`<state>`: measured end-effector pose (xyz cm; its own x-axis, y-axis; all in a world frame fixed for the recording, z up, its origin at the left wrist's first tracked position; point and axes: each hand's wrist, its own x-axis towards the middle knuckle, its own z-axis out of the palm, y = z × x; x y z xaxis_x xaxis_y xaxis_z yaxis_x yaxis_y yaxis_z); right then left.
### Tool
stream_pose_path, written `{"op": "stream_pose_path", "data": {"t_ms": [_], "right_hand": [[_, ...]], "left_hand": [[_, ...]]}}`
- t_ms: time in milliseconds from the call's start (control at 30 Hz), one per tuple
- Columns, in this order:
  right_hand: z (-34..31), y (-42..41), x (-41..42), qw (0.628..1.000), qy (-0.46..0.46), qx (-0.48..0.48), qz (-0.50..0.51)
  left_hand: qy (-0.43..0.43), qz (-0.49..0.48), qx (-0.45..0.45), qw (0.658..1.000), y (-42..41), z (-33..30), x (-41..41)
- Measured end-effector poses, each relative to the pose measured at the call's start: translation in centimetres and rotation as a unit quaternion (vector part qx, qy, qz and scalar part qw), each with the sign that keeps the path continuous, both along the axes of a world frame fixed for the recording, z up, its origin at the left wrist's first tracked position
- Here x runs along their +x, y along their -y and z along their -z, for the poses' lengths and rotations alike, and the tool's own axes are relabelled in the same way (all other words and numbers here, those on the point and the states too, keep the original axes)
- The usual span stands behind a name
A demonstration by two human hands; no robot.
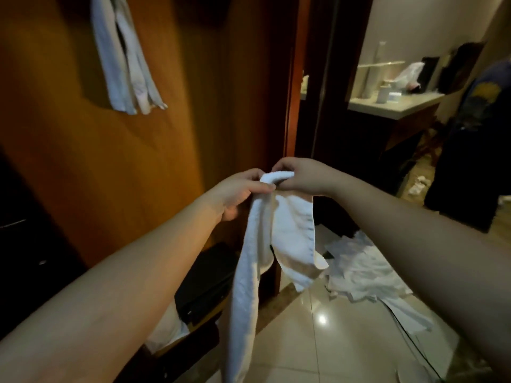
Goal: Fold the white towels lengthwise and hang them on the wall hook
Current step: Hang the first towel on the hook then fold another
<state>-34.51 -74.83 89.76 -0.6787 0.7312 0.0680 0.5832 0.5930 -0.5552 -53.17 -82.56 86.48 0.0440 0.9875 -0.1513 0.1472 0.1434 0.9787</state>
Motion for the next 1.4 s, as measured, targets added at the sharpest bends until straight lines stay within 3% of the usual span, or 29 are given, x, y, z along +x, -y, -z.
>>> {"op": "stream_pose_path", "data": {"t_ms": [100,200,267,433,733,800,867,900,1033,1100,1167,1400], "right_hand": [[0.7,1.5,-1.0,0.993,-0.078,-0.081,0.023],[2.8,2.8,-1.2,0.989,-0.051,-0.139,0.014],[3.8,3.7,-1.1,0.991,-0.046,-0.125,0.016],[1.4,5.3,-1.8,0.985,-0.160,-0.067,0.015],[-3.3,6.9,-3.3,0.982,-0.183,0.010,-0.036],[-4.0,6.6,-3.0,0.983,-0.173,0.045,-0.032],[-4.4,6.3,-2.4,0.983,-0.161,0.084,-0.033],[-4.4,6.1,-2.0,0.983,-0.146,0.103,-0.037],[-3.6,5.2,-0.7,0.986,-0.051,0.156,-0.042],[-3.1,4.0,0.2,0.987,-0.032,0.158,-0.017],[-2.3,2.4,1.4,0.988,-0.011,0.153,0.024],[0.8,-2.3,6.4,0.979,0.043,0.117,0.163]], "left_hand": [[0.067,-0.032,0.043,0.996,2.4,-1.9,-1.4],[0.106,-0.080,0.083,0.988,4.2,-3.8,-2.1],[0.093,-0.125,0.094,0.983,5.3,-4.7,-2.3],[0.082,-0.163,0.072,0.981,7.8,-6.0,-2.9],[0.041,-0.166,0.064,0.983,9.4,-9.0,-2.5],[-0.060,-0.189,0.037,0.980,9.7,-9.7,-2.9],[-0.227,-0.228,0.028,0.946,10.0,-10.5,-3.6],[-0.271,-0.242,0.045,0.931,10.1,-10.9,-3.8],[-0.302,-0.254,0.147,0.907,10.4,-12.2,-2.7],[-0.289,-0.262,0.189,0.901,10.2,-12.5,-2.1],[-0.217,-0.278,0.214,0.911,9.9,-12.8,-2.1],[-0.027,-0.359,0.222,0.906,10.3,-13.6,-4.1]]}}
